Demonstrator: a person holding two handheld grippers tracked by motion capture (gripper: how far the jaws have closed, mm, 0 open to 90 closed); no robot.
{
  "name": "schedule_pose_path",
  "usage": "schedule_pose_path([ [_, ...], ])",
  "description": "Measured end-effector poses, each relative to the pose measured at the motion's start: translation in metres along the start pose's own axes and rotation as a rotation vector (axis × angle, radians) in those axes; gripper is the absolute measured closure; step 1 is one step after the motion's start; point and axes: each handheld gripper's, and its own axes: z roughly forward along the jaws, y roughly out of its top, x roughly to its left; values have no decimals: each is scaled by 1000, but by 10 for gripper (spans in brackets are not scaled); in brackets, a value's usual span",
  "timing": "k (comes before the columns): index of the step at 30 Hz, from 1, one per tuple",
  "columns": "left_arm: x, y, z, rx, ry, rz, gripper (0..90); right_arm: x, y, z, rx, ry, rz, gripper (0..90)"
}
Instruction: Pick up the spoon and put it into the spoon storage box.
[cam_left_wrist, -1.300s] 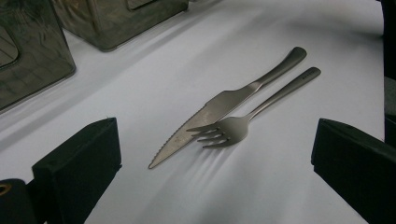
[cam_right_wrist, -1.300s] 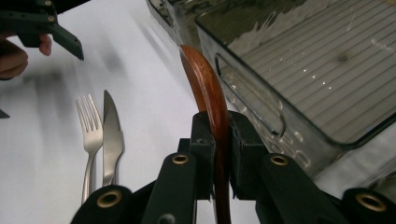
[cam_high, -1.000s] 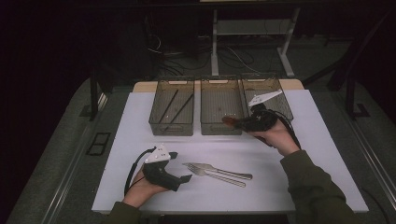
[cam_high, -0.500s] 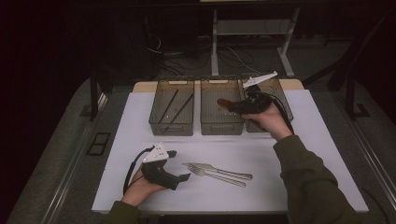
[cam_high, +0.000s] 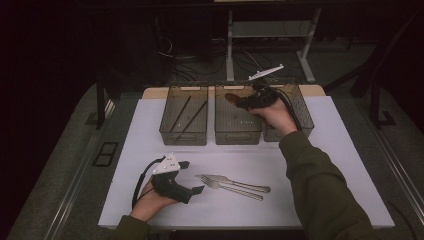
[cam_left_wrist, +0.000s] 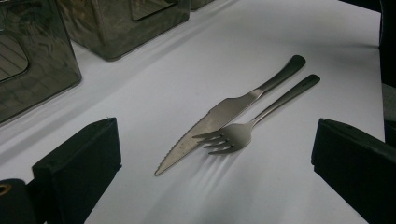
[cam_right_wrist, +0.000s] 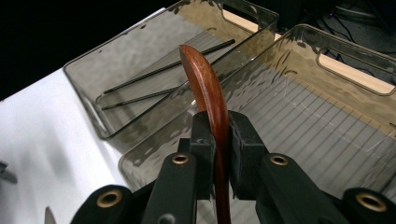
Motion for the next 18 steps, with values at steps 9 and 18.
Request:
schedule_pose_path([
  [9,0,1,-1,-9,-5,-5,7,1,7,21,-5,-9,30,803],
  [18,-1,1,-2,-17,-10,-6,6,2,10,46,-1,-7,36,803],
])
